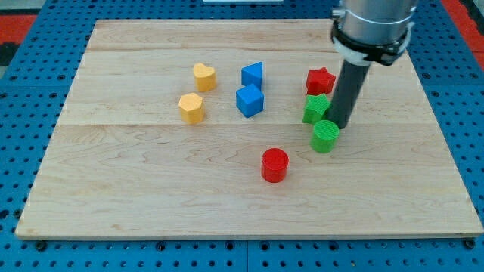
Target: Place the red circle left to the green circle
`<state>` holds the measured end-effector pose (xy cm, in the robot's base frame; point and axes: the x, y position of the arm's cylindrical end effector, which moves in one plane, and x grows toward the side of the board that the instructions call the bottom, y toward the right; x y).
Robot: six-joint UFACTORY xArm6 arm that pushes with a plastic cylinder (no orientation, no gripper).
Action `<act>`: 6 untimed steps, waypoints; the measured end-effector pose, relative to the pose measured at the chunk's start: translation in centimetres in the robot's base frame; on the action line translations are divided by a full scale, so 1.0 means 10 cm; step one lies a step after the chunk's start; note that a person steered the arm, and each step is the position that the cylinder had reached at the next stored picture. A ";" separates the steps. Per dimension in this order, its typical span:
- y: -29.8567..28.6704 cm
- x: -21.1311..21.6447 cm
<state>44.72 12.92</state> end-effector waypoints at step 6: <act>0.51 1.06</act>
<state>55.36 17.98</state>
